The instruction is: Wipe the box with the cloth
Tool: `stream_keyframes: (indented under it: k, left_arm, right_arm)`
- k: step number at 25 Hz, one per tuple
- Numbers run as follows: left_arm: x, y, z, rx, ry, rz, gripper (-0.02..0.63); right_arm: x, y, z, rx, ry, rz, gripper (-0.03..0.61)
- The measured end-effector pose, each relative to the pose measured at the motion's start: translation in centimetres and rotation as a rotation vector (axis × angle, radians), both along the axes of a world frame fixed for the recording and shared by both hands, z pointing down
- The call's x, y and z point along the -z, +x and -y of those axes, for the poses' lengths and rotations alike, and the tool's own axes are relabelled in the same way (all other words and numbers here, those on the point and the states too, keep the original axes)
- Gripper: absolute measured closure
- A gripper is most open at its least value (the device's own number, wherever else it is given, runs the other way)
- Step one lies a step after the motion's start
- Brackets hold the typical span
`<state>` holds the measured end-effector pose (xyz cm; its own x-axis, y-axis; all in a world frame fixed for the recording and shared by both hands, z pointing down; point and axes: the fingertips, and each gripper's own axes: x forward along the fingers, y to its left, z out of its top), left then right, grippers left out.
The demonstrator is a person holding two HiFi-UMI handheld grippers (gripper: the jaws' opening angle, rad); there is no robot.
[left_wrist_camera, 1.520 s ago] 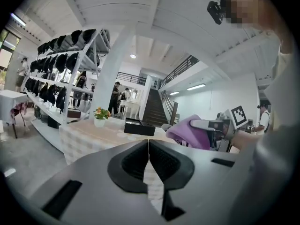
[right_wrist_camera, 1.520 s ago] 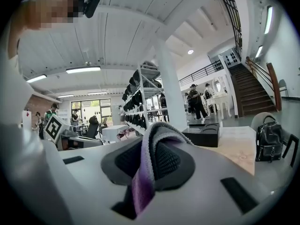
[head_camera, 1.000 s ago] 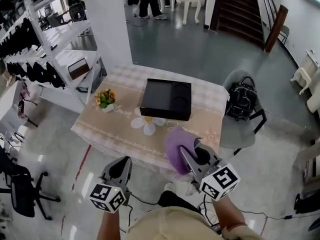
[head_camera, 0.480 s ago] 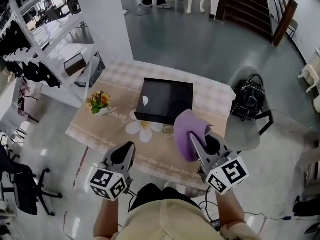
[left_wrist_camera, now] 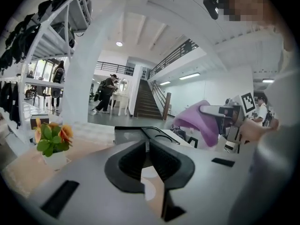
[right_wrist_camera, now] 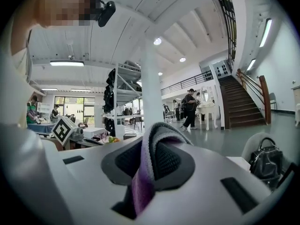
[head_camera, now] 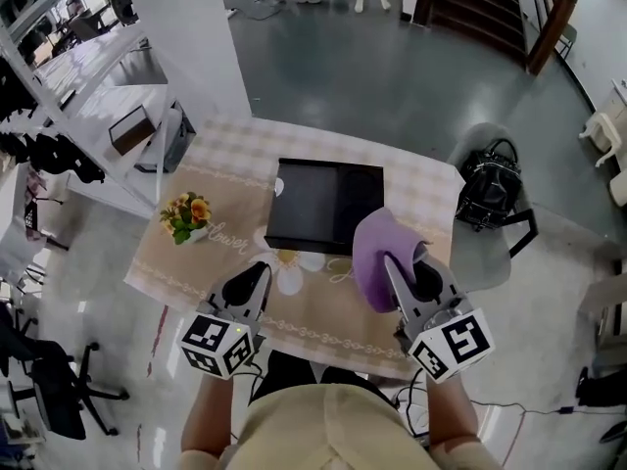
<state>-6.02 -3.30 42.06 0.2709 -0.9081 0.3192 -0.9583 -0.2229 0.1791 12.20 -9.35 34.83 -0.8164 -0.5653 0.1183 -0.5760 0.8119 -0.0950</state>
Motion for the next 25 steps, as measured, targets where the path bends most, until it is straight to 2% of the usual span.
stream_keyframes:
  k: [3,6,8,10,15,19,25]
  left_arm:
    - [-0.1,-0.8,1.6,-0.059,-0.010,0.001,0.591]
    - [-0.4,-2.1,3.0,-0.096,-0.015,-0.004,0.591]
    - [-0.9,-2.9,4.0,-0.113,-0.025,-0.011,0.566]
    - [-1.6,-3.8,4.7,-0.131,-0.039,-0.009,0.515]
    - [-3.0,-4.6,6.0,-0.200,-0.055,0.000,0.511]
    - [-4.0,-5.1,6.6,-0.265,-0.077,-0.028,0.476]
    - [-6.1,-4.8,6.3,-0.384,-0.109,0.007,0.410]
  right_arm:
    - [0.6,-1.0,1.1,-0.050,0.004,-0.001,0.503]
    - [1.7,-3.0,2.0,-0.058,0.027,-0.010,0.503]
    - [2.0,-4.6,2.8,-0.067,0.036,-0.021,0.503]
    - [2.0,-6.4,3.6,-0.073,0.038,-0.037,0.503]
    - [1.4,-10.7,5.6,-0.081,0.063,-0.108,0.503]
    - [0.6,-13.7,7.0,-0.080,0.071,-0.153,0.502]
    - [-0.9,-15.7,8.4,-0.119,0.053,-0.198,0.503]
